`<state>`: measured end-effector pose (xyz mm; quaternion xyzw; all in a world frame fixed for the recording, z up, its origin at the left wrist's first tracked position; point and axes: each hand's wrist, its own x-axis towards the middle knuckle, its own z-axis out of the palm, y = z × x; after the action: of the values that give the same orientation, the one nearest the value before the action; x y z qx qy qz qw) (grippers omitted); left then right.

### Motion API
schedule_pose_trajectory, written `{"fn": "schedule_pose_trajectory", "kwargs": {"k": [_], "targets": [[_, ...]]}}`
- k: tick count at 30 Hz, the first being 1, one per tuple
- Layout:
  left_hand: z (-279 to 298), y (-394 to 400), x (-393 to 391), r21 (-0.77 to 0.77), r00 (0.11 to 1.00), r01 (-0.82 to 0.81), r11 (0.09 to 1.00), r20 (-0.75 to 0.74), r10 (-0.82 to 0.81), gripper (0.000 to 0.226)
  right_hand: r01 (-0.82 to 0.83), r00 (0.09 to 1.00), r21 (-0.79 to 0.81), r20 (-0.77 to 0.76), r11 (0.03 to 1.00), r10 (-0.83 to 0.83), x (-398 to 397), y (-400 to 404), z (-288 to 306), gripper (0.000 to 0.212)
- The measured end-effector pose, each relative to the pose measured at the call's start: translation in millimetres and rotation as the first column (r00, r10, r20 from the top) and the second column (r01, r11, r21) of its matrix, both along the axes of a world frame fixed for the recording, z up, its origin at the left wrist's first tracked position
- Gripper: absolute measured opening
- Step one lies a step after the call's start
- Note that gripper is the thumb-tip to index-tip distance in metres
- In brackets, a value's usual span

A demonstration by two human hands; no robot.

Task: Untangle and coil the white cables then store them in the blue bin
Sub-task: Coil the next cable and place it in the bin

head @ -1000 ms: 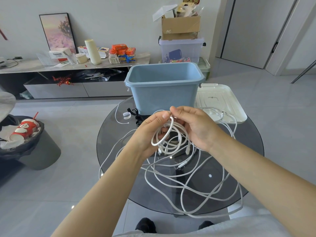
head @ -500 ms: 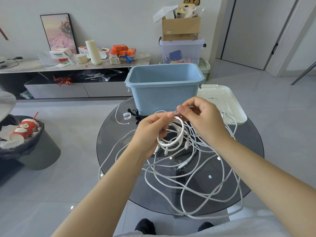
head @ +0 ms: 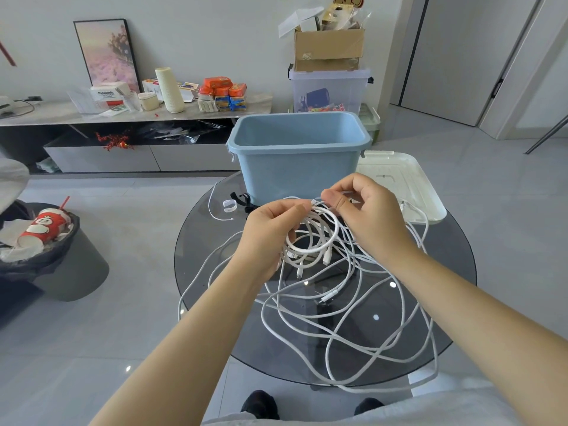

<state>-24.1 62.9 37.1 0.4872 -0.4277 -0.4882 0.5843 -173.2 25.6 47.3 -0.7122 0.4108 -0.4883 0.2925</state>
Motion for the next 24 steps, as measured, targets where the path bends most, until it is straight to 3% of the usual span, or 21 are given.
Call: {"fn": "schedule_pose_trajectory", "kwargs": {"k": [4,11,14,19,22,24], "targets": [[-0.3,0.7,6.2,0.050,0.991,0.097,0.994,-0.098,-0.092,0.011,-0.131,0.942,0.316,0.336,0.940,0.019,2.5,-3.5,4.5,0.017],[-1.3,0.5,7.6,0.026,0.948,0.284,0.959,-0.158,-0.276,0.020,-0.203,0.815,0.391,0.576,0.898,-0.067,-1.9,-14.9,10.5,0.022],[-4.5,-1.0,11.0,0.012,0.920,0.341,0.940,-0.209,-0.331,0.022,-0.300,0.701,0.440,0.703,0.846,-0.118,-4.0,-20.8,13.2,0.024],[-8.4,-3.5,15.0,-0.028,0.838,0.479,0.877,-0.283,-0.466,0.011,-0.414,0.560,0.449,0.811,0.792,-0.167,-7.2,-27.4,13.9,0.027],[-7.8,-1.4,12.9,0.015,0.855,0.489,0.872,-0.209,-0.475,0.017,-0.406,0.572,0.467,0.800,0.785,-0.181,-5.8,-29.5,12.3,0.027],[-5.8,0.5,9.5,0.063,0.892,0.442,0.895,-0.135,-0.432,0.014,-0.368,0.632,0.470,0.759,0.802,-0.155,-6.2,-30.4,11.9,0.025]]}}
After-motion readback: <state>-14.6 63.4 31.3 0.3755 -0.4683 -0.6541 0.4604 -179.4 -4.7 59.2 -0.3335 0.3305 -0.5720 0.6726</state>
